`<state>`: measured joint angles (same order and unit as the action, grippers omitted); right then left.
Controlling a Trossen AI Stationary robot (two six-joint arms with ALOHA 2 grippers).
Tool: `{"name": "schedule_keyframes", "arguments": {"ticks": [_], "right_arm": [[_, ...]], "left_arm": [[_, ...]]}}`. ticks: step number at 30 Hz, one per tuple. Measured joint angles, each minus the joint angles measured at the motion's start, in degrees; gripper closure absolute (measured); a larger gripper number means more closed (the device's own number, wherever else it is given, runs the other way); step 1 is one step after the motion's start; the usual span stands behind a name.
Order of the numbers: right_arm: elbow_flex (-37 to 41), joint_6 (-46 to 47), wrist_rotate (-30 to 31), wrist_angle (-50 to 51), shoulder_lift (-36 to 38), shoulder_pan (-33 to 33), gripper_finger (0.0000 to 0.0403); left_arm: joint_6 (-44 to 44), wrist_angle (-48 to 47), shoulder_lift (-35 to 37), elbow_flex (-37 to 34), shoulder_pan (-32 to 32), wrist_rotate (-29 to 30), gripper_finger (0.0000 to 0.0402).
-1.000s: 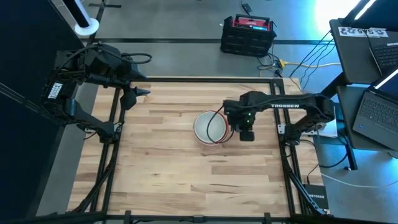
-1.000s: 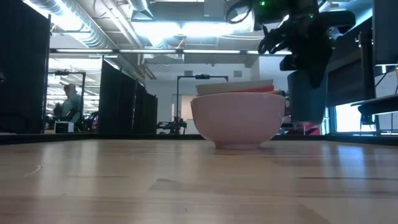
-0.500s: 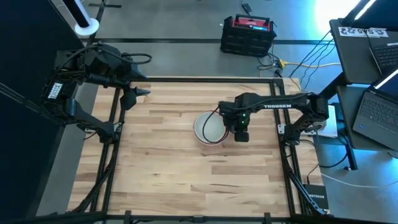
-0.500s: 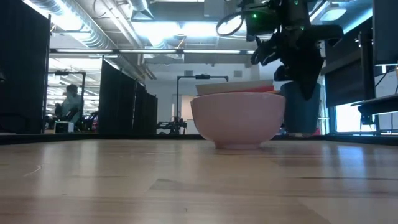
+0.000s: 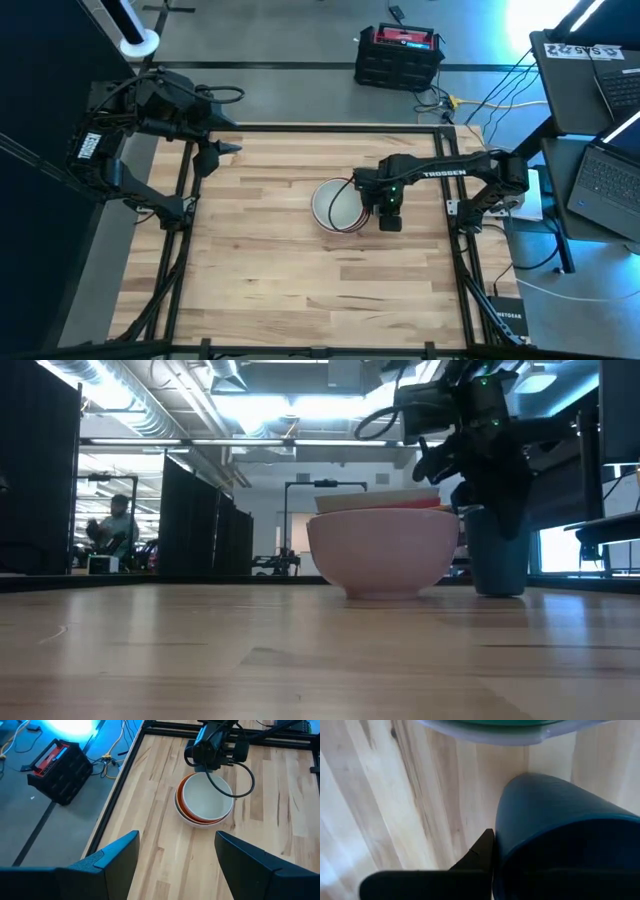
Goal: Nest bowls inside each other
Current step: Put the blue cup beside the stack of bowls
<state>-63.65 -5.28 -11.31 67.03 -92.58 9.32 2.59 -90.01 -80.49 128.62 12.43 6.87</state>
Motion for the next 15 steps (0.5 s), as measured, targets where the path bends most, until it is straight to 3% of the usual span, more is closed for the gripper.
{"name": "schedule_keyframes", "arguments": {"ticks": [15], "right_arm": [[-0.1,0.1,-1.7,-1.1,0.0,0.0,0.0386]], "left_arm": [[-0.7,0.0,0.0,0.0,0.0,0.0,0.0158]]}}
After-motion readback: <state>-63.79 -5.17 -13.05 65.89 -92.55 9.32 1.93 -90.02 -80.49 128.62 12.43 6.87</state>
